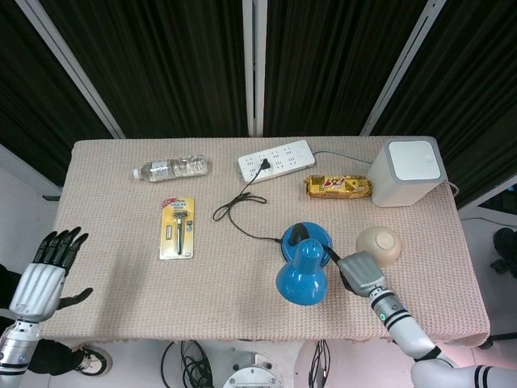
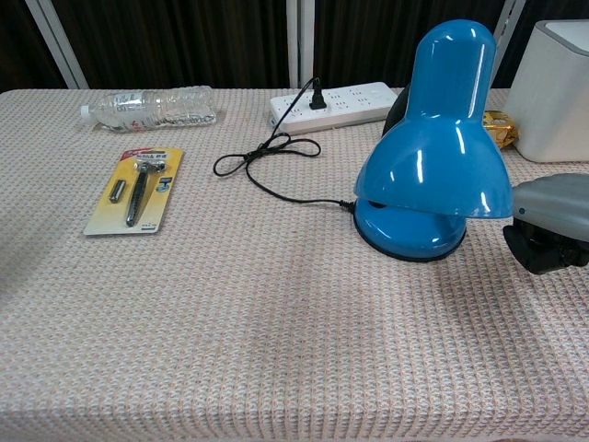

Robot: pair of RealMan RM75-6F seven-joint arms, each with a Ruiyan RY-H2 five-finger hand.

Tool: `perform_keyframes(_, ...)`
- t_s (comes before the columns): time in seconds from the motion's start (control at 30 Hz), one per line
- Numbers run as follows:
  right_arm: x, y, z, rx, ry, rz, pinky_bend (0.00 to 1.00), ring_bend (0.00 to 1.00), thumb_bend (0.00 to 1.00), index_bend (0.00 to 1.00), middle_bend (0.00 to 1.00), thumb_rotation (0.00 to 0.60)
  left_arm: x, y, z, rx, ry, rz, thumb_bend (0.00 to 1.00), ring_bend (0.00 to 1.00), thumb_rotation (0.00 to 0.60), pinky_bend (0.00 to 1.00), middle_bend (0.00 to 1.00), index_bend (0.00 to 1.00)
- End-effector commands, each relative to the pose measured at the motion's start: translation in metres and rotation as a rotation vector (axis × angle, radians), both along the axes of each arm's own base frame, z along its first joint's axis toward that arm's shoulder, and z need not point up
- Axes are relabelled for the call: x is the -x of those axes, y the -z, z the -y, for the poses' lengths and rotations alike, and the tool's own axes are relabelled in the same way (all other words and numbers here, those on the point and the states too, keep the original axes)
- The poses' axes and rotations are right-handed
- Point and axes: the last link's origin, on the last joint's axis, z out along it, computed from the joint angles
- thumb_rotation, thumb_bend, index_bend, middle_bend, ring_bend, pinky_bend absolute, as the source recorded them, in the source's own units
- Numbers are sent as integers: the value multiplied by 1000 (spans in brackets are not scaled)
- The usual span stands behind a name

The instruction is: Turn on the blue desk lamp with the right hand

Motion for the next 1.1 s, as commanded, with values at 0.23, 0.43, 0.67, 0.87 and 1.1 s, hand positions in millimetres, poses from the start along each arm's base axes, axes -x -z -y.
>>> perform_keyframes(0.23,1,4,3,-9,10,-10,731,837,1000,0,926,600,0,0,0,-2,-1,0,44,0,600,0,0,0)
perform_keyframes(0.43,6,7,3,-25,26,-28,731,837,1000,0,926,600,1,0,0,-3,-3,-1,45,0,600,0,0,0)
perform_keyframes(0.67,7,9,1,-34,35,-36,731,837,1000,0,926,600,1,-1,0,-4,-3,0,45,0,600,0,0,0)
perform_keyframes(0.87,6,5,2,-4,33,-14,731,838,1000,0,926,600,1,0,0,-4,-3,0,45,0,600,0,0,0)
perform_keyframes(1.1,3,-27,-5,112,-1,64,731,838,999,0,926,600,0,-2,0,-12,2,8,45,0,600,0,0,0)
